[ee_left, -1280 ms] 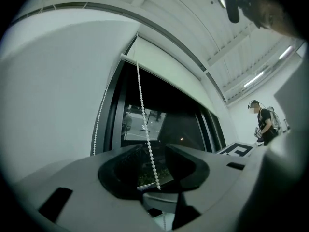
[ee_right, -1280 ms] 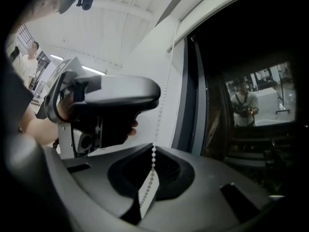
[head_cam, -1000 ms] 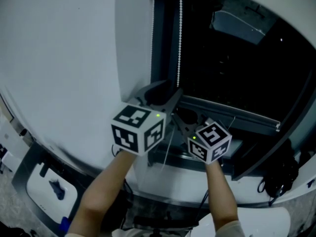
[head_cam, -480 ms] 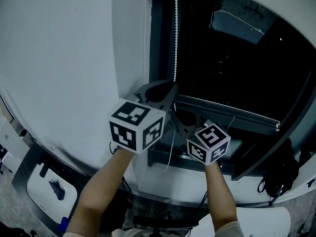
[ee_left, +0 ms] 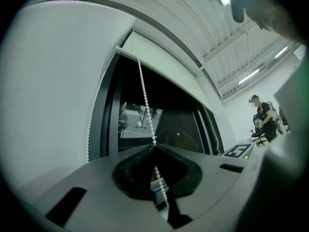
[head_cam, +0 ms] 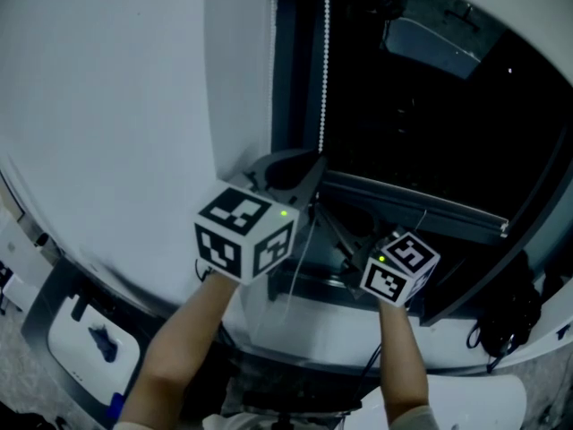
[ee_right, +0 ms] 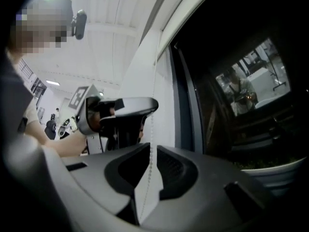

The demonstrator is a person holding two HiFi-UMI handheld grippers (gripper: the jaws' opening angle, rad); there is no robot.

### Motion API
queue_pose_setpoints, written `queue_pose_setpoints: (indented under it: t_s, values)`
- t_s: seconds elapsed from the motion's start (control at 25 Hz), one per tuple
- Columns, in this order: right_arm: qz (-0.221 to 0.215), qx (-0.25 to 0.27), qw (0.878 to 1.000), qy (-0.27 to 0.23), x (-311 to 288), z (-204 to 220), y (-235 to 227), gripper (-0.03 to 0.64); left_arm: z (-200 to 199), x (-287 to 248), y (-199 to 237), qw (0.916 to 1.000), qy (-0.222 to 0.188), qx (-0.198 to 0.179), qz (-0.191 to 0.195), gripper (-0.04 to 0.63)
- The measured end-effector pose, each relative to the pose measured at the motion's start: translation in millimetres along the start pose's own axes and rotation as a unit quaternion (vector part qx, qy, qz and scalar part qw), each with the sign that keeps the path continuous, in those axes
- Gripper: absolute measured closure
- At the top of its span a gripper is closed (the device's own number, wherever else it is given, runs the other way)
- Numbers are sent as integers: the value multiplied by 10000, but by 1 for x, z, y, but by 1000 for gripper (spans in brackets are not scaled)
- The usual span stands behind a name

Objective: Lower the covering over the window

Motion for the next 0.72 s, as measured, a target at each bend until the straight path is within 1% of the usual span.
queue_pose_setpoints:
  t_s: [0.16, 0.28, 0.48, 0.6, 0.72]
  values:
    - [132, -389, 9976, -551, 20, -27, -14, 561, 2, 1, -4, 9988, 111, -471, -61, 588]
    - [271, -391, 9957, -791, 29, -46, -21, 561, 1, 1, -10, 9962, 204, -839, -92, 589]
    - [376, -187, 9951, -898, 32, -65, -23, 561, 17, 0, -21, 9855, 542, -1601, -181, 589]
    - [379, -115, 9951, -910, 29, -71, -22, 561, 29, 1, -25, 9784, 708, -1929, -224, 589]
    - [319, -28, 9955, -891, 26, -77, -19, 561, 50, 0, -31, 9707, 944, -2198, -206, 589]
Point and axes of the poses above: the fingertips, and each gripper's own axes: x backward along the fingers, y to its left, z out of its underside, the point moved 3 cm from there along x, backward along the fingers, and after that the axes turned 2 degrees about x, right-handed, at the moved point
